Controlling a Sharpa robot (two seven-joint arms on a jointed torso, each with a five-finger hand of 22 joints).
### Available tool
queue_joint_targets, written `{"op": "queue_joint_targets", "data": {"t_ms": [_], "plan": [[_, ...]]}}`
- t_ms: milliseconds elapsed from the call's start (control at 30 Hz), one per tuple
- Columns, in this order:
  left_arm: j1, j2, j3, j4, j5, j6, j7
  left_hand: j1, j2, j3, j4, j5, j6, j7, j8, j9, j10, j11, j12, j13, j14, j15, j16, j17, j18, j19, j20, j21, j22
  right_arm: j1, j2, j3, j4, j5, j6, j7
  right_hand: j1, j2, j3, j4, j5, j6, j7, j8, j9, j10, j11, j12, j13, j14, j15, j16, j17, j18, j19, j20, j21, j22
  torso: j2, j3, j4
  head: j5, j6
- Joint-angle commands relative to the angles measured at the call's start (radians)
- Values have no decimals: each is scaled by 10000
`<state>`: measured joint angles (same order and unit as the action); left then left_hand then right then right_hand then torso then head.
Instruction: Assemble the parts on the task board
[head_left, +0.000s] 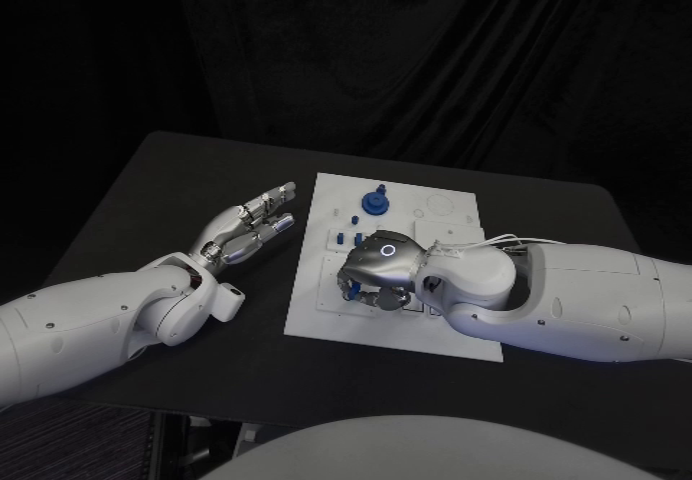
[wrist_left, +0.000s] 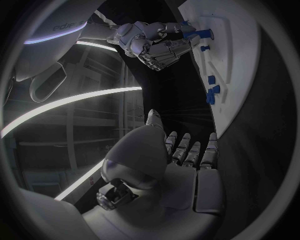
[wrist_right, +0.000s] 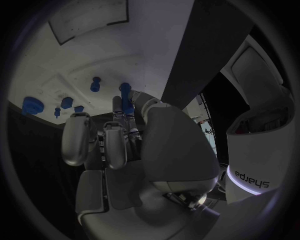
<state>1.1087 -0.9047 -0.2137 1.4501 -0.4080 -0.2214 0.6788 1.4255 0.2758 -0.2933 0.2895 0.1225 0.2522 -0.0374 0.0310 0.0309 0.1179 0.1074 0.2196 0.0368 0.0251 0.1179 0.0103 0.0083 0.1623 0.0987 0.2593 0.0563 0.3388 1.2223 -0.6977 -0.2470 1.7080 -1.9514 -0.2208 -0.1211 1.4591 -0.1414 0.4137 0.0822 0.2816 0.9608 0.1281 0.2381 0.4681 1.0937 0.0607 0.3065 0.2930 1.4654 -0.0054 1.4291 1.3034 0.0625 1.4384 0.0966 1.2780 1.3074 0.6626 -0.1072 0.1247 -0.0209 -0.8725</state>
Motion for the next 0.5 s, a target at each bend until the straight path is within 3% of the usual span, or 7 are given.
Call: {"op": "queue_joint_targets", "data": {"t_ms": [33, 500], "plan": [[-22, 24, 10, 15, 33, 121, 1268, 99, 36, -17, -3, -15, 42, -3, 21, 13, -86, -2, -31, -12, 23, 60, -25, -1, 160, -24, 20, -31, -5, -40, 34, 2, -38, -530, -109, -124, 59, -25, 27, -45, 11, 62, -1, -49, -11, 97, 15, 16, 13, 261, -54, 32, 28, -4, 68, -10, 59, 1820, -7, 7, -11, 25, -1], [-25, 24, 10, 13, 33, 163, 1218, 135, 44, 2, -20, -15, 101, 29, 25, 18, -83, 22, -4, -8, 81, 125, -8, 16, 165, -16, 53, -24, 7, -110, 193, 0, -235, -644, -217, -136, 19, -21, 22, -41, 7, 80, 0, -76, -20, 142, 10, 17, 23, 273, -58, 50, 61, -11, 82, -13, 95, 1830, 6, -1, 20, 3, -1]]}}
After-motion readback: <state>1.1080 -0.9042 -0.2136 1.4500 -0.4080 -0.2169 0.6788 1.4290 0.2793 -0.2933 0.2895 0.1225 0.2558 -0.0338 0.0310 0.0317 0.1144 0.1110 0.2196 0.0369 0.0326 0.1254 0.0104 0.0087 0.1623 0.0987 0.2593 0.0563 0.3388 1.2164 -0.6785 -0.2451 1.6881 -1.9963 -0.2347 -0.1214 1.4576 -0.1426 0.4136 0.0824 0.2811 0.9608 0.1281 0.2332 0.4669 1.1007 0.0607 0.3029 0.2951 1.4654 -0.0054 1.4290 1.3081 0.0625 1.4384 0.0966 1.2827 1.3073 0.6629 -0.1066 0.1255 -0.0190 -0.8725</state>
